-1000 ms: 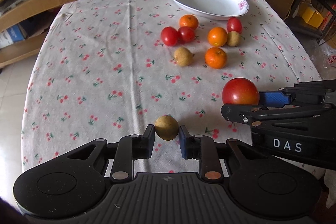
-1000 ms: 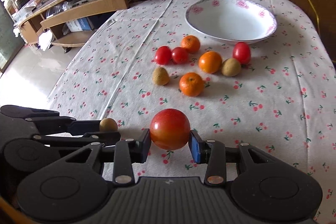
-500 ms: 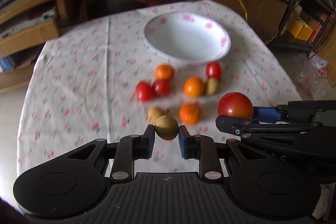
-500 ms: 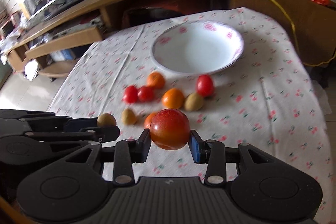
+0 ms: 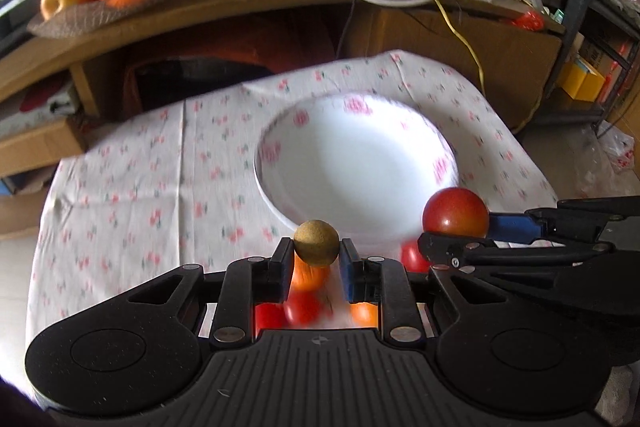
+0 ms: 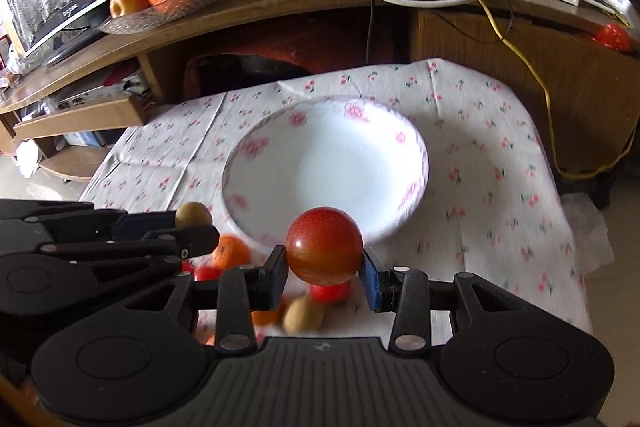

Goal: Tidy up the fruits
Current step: 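Carry the kiwi in the left tool and tomato in the right tool over the white bowl, then open the left tool to drop the kiwi while the right tool releases the tomato into the bowl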

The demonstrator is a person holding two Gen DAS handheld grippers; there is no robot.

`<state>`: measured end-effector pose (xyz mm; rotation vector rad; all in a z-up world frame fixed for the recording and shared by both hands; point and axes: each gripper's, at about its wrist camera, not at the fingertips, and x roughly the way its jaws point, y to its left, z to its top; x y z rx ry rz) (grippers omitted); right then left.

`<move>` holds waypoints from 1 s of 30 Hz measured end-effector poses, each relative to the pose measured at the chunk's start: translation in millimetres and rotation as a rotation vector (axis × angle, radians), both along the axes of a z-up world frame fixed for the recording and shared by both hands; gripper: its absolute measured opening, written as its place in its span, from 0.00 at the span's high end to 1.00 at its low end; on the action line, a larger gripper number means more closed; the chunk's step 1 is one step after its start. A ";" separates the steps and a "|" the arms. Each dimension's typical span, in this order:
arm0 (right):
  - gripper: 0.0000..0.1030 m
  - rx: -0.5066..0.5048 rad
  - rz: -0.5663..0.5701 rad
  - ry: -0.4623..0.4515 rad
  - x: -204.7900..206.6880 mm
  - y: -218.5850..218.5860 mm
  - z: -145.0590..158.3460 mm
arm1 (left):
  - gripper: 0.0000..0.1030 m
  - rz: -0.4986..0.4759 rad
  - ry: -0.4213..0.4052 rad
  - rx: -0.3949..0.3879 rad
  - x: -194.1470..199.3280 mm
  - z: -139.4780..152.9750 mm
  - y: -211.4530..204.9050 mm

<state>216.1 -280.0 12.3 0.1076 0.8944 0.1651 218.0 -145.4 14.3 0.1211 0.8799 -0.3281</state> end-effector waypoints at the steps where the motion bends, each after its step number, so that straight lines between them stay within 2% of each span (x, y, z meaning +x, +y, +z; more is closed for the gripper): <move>1: 0.62 0.000 0.006 -0.005 5.8 -0.2 -0.7 | 0.71 0.004 -0.004 0.007 6.6 -0.3 -1.6; 7: 0.62 -0.039 -0.012 0.020 28.9 -7.9 -15.6 | 0.71 -0.005 0.033 -0.001 34.2 -15.4 -13.1; 9: 0.62 -0.073 -0.009 0.001 32.4 -8.6 -17.6 | 0.71 -0.010 0.041 -0.002 38.4 -19.7 -15.6; 13: 0.62 -0.070 -0.007 -0.008 40.4 -9.2 -19.2 | 0.71 0.004 0.041 -0.007 45.8 -20.4 -14.2; 18: 0.62 -0.101 0.012 -0.016 43.2 -3.7 -23.0 | 0.71 0.011 0.045 0.004 48.0 -24.5 -11.9; 30: 0.61 -0.098 0.013 -0.019 44.0 -4.2 -22.9 | 0.67 0.018 0.044 0.006 49.8 -25.4 -12.8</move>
